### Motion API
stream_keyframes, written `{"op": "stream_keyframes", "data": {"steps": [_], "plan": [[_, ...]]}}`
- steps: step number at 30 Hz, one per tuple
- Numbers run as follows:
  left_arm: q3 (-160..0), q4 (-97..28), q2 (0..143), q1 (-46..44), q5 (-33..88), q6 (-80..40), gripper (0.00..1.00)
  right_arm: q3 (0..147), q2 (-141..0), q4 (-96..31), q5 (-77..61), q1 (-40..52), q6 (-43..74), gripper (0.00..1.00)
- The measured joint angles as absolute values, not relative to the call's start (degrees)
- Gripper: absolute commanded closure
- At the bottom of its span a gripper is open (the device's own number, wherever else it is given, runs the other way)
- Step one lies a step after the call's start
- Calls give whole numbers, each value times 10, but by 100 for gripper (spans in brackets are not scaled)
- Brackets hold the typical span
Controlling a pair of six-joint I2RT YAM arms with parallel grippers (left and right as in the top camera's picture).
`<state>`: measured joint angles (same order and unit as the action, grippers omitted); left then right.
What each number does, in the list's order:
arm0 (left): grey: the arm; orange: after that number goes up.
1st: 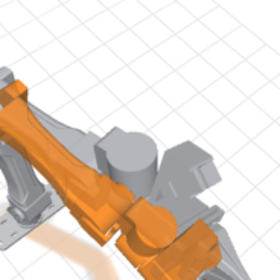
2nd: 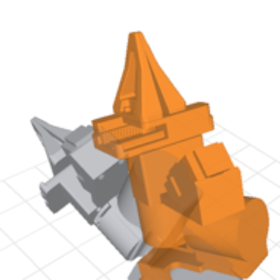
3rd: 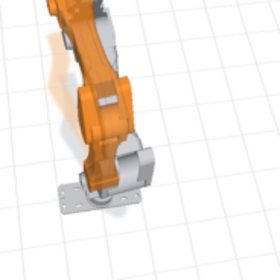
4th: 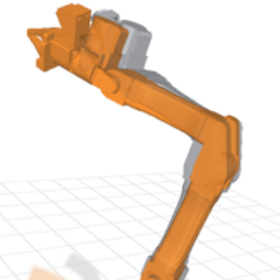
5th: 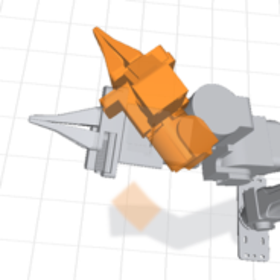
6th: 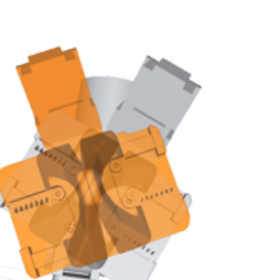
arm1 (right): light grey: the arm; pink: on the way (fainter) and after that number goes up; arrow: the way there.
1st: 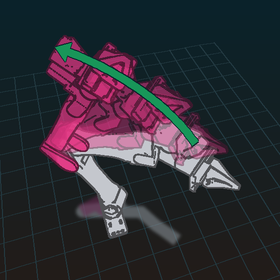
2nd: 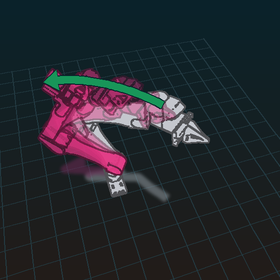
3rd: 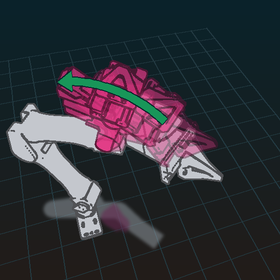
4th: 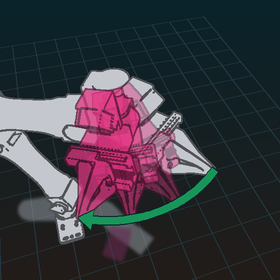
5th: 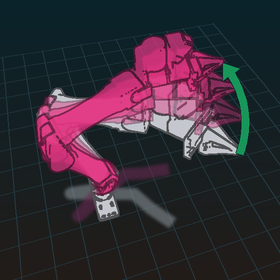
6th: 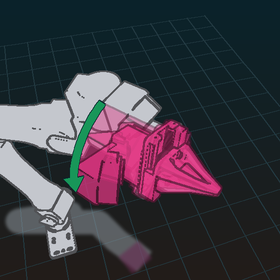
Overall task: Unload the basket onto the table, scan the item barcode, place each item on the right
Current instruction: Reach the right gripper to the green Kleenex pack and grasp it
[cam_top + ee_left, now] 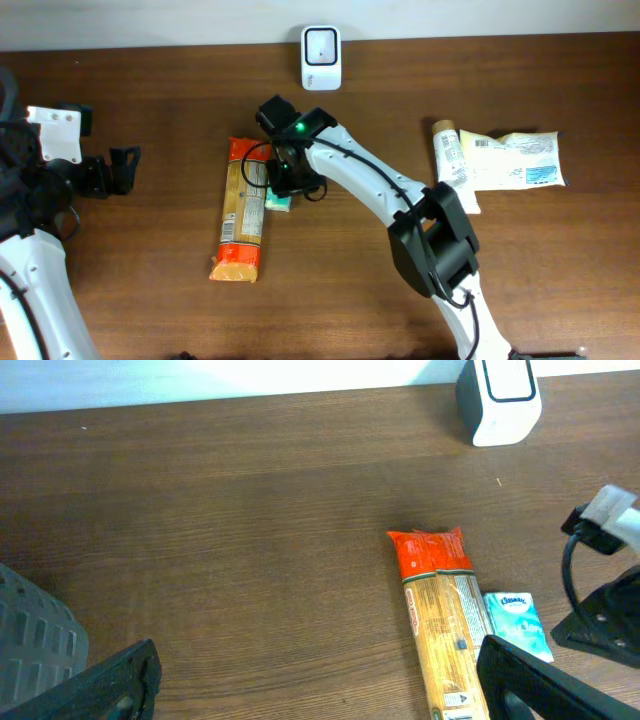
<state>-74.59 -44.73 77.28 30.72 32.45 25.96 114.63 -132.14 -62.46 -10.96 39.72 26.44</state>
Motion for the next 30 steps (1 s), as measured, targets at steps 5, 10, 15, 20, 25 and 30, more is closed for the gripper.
{"op": "stream_keyframes", "data": {"steps": [5,10,15,20,25,30], "plan": [[-746,-447,773,307,324,260,1,1146,-1341,-592,-103,399,267,68],[-746,-447,773,307,324,260,1,1145,-1365,-594,-90,398,268,67],[-746,-447,773,307,324,260,1,1145,-1365,-632,-88,387,268,60],[-746,-447,773,307,324,260,1,1145,-1365,-687,-89,319,264,56],[-746,-447,773,307,324,260,1,1145,-1366,-682,-109,289,192,47],[-746,-447,773,307,324,260,1,1145,-1371,-677,-201,285,69,47]]}}
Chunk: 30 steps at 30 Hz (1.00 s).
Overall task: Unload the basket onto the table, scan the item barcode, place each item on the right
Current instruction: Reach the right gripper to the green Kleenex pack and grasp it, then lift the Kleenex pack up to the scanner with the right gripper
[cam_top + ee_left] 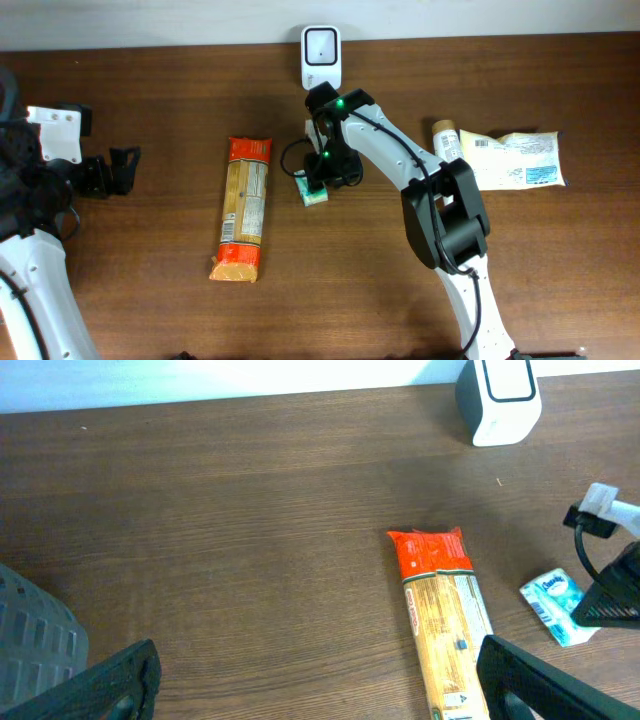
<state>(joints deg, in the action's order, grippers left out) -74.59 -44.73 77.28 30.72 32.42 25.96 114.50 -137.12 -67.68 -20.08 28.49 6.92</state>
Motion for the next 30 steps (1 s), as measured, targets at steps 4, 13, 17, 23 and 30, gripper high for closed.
{"op": "stream_keyframes", "data": {"steps": [4,13,17,23,30], "plan": [[-746,-447,773,307,324,260,1,1142,-1380,-661,-274,281,49,62],[-746,-447,773,307,324,260,1,1133,-1395,-681,-336,251,63,96],[-746,-447,773,307,324,260,1,1133,-1395,-727,-407,217,21,96],[-746,-447,773,307,324,260,1,1137,-1348,-813,-670,144,-135,96],[-746,-447,773,307,324,260,1,1146,-1277,-864,-809,100,-219,96]]}}
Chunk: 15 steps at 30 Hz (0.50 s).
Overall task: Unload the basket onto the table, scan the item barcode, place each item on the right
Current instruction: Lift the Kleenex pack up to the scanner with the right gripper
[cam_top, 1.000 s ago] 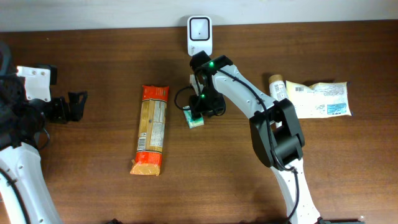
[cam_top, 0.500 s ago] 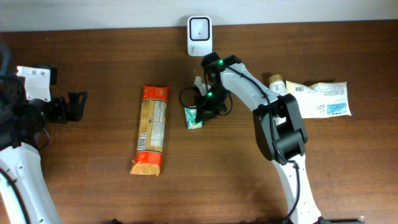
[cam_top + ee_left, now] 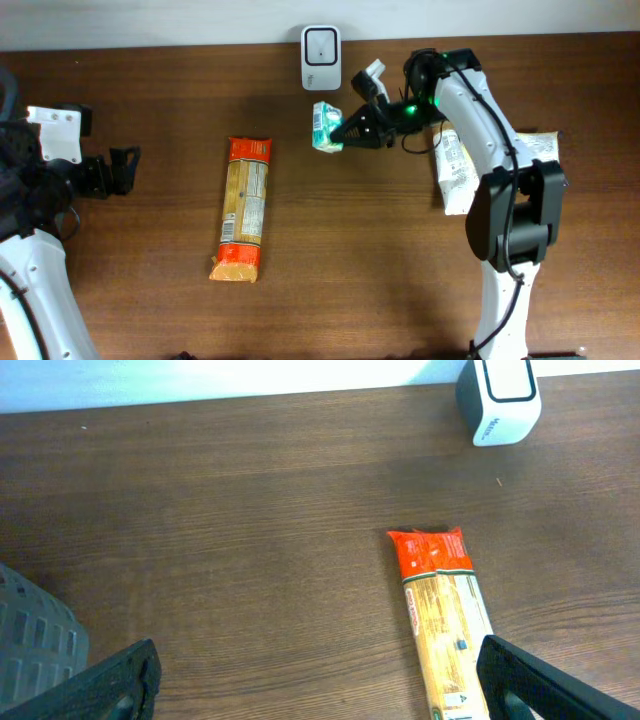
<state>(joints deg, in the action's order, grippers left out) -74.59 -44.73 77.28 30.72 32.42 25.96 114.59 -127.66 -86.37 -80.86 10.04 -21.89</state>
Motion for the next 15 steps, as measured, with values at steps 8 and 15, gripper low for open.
{"op": "stream_keyframes", "data": {"steps": [8,15], "plan": [[-746,-447,773,307,324,260,1,1153,-1249,-894,-868,86,-227,96],[-746,-446,773,307,324,260,1,1218,-1218,-848,-732,85,-182,96]]}}
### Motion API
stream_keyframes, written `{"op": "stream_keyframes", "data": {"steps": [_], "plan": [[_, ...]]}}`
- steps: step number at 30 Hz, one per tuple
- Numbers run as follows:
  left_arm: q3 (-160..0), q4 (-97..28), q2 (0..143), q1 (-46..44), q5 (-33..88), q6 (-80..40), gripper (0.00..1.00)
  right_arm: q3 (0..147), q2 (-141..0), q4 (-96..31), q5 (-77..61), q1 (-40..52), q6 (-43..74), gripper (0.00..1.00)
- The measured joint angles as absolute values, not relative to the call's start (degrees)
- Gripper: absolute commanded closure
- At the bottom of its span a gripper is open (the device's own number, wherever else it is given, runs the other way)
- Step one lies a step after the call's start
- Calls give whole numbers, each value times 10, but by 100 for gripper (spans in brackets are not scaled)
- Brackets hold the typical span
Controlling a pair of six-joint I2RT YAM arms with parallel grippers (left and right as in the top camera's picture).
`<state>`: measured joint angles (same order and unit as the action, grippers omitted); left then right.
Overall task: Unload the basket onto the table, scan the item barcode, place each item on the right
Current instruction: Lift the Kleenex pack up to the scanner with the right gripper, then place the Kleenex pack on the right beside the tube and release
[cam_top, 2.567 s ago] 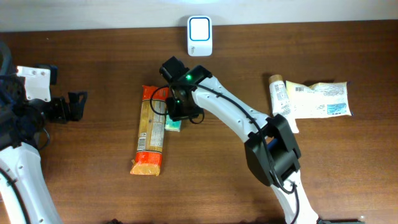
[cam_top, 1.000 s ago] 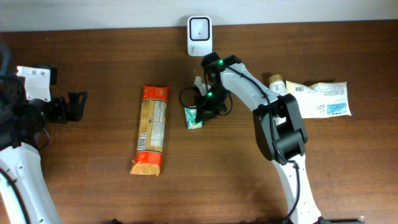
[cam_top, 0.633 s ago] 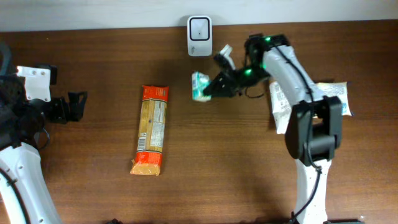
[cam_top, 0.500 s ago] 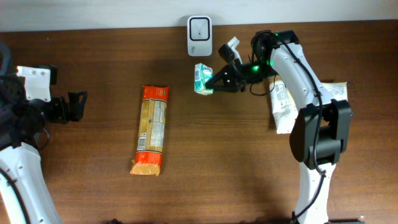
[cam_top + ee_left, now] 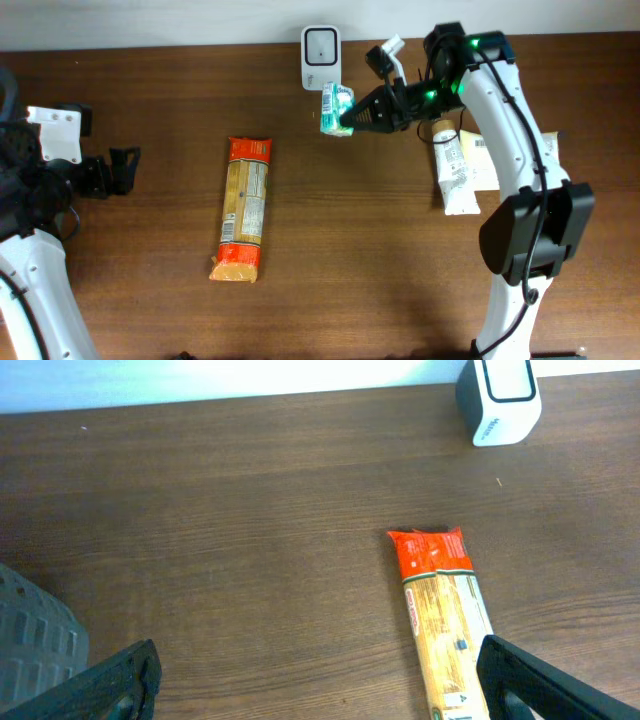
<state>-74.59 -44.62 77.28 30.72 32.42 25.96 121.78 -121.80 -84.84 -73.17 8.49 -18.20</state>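
Observation:
My right gripper point(image 5: 352, 117) is shut on a small white-and-teal tissue pack point(image 5: 335, 107), holding it off the table just below and right of the white barcode scanner point(image 5: 321, 44), which also shows at the top right of the left wrist view as the scanner point(image 5: 499, 402). My left gripper point(image 5: 131, 168) rests at the far left, its fingers wide open with nothing between them. In its own view the left gripper point(image 5: 320, 680) frames bare wood.
A long orange-topped spaghetti packet point(image 5: 244, 208) lies left of centre, also seen as the packet point(image 5: 443, 618). A white tube point(image 5: 452, 170) and a flat white-and-blue pouch point(image 5: 515, 160) lie at the right. A grey basket corner point(image 5: 35, 630) sits at lower left.
My right gripper has carried the tissue pack a little up and to the right, closer beside the scanner. The left arm has not moved.
My right gripper was down on the tissue pack next to the spaghetti packet. Then it held the pack out to the right of the packet, then raised near the scanner, and now closer beside it. The left arm stayed still.

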Motion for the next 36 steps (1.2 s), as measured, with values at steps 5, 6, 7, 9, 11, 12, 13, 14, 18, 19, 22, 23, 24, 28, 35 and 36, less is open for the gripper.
{"op": "stream_keyframes", "data": {"steps": [5,6,7,9,11,12,13,14,18,19,22,23,24,28,35,36], "plan": [[-746,-447,773,307,324,260,1,1363,-1216,-775,-341,133,-47,96],[-746,-447,773,307,324,260,1,1376,-1215,-756,-258,152,-37,96],[-746,-447,773,307,324,260,1,1386,-1214,-721,-138,185,-30,96],[-746,-447,773,307,324,260,1,1388,-1215,-658,29,239,-37,96],[-746,-446,773,307,324,260,1,1390,-1226,-568,156,272,-84,96],[-746,-446,773,307,324,260,1,1391,-1235,-536,188,273,-107,96],[-746,-445,773,307,324,260,1,1392,-1253,-502,217,270,-135,96],[-746,-446,773,307,324,260,1,1392,-1274,-461,235,267,-163,96],[-746,-448,773,307,324,260,1,1392,-1353,-368,262,258,-266,96],[-746,-447,773,307,324,260,1,1392,-1387,-337,265,256,-320,96],[-746,-446,773,307,324,260,1,1390,-1450,-218,282,256,-393,96],[-746,-447,773,307,324,260,1,1390,-1465,-198,291,256,-418,96],[-746,-447,773,307,324,260,1,1390,-1477,-188,296,256,-436,96],[-746,-447,773,307,324,260,1,1390,-1506,-179,306,256,-468,96],[-746,-447,773,307,324,260,1,1390,-1512,-177,310,256,-491,96],[-746,-447,773,307,324,260,1,1390,-1512,-176,311,256,-501,96]]}}
